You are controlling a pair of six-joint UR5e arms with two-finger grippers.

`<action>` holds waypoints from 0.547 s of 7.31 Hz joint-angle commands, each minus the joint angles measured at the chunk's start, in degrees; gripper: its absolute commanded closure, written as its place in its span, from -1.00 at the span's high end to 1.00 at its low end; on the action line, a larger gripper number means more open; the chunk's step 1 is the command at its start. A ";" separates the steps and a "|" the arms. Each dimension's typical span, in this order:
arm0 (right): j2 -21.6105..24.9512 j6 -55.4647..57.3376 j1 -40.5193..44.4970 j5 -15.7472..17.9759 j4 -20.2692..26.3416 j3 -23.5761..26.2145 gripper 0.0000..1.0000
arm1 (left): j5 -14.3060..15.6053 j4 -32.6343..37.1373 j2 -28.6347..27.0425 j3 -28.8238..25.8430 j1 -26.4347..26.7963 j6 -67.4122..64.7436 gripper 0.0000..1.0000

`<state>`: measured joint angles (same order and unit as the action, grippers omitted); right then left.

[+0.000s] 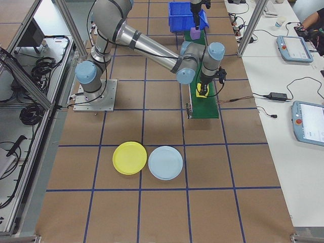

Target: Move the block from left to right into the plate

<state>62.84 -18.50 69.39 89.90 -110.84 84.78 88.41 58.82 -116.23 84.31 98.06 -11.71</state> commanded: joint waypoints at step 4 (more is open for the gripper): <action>1.84 -38.11 -32.06 4.58 -3.55 8.42 -0.48 | 2.03 26.26 19.41 1.99 -7.85 7.99 1.00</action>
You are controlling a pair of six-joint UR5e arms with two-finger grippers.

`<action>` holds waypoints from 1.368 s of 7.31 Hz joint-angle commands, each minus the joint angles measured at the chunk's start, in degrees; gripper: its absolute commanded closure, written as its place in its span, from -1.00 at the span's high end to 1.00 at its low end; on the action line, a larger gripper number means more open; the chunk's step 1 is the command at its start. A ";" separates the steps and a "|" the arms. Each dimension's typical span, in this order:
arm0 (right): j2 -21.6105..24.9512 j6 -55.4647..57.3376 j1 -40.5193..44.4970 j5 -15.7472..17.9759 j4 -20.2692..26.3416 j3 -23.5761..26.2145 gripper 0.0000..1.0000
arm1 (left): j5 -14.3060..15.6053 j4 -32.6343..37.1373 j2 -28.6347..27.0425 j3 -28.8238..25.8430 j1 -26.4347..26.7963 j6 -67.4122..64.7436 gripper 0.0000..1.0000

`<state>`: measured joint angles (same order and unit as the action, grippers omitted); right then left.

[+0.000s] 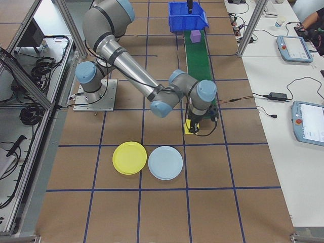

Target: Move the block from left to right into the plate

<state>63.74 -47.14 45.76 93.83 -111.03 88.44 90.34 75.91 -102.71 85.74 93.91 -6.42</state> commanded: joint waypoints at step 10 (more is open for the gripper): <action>9.57 -31.16 -29.85 -2.77 -11.04 23.45 0.58 | -0.08 17.78 16.49 2.76 -6.72 11.32 1.00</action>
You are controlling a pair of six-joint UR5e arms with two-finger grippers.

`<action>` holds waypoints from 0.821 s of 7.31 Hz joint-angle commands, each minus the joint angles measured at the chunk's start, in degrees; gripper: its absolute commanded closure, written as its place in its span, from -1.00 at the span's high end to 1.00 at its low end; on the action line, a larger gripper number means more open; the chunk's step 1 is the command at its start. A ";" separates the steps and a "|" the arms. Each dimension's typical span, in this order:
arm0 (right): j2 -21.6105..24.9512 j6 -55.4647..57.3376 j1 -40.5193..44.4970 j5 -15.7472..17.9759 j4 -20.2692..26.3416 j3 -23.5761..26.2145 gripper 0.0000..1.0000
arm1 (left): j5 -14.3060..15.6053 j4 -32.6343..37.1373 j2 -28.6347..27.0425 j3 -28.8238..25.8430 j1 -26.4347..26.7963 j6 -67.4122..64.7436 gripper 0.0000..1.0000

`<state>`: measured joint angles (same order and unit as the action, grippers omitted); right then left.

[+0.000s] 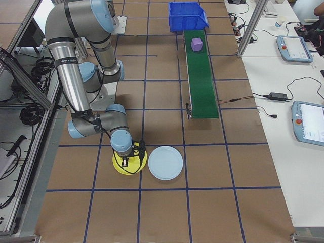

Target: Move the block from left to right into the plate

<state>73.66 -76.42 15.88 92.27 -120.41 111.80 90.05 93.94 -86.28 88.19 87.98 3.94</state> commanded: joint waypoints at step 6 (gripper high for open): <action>-0.53 -1.81 2.81 -1.21 -0.98 -6.91 0.64 | 0.22 -0.33 -0.03 0.32 -0.62 1.16 1.00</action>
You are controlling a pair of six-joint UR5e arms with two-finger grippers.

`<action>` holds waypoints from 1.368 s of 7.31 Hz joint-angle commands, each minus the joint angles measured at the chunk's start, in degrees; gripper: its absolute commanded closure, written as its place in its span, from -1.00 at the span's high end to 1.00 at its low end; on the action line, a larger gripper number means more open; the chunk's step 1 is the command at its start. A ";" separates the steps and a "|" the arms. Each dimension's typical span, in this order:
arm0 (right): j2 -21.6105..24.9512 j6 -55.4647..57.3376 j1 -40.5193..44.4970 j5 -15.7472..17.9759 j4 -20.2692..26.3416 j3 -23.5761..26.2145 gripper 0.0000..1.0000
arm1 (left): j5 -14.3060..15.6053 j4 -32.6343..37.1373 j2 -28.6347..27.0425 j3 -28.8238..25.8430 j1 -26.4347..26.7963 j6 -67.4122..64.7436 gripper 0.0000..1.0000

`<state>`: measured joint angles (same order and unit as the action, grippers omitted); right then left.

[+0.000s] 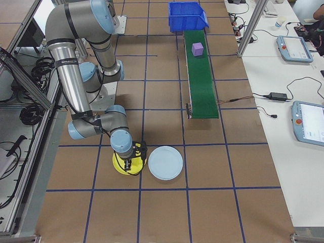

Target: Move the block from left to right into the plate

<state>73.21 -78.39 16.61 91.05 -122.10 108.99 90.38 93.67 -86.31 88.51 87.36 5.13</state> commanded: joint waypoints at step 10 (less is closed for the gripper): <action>2.28 12.80 32.92 7.12 13.82 -31.99 0.64 | -0.38 -0.16 0.00 -0.09 0.00 -0.91 1.00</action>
<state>74.19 -69.37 44.49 97.66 -109.12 78.19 90.02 93.51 -86.31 88.47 87.42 4.22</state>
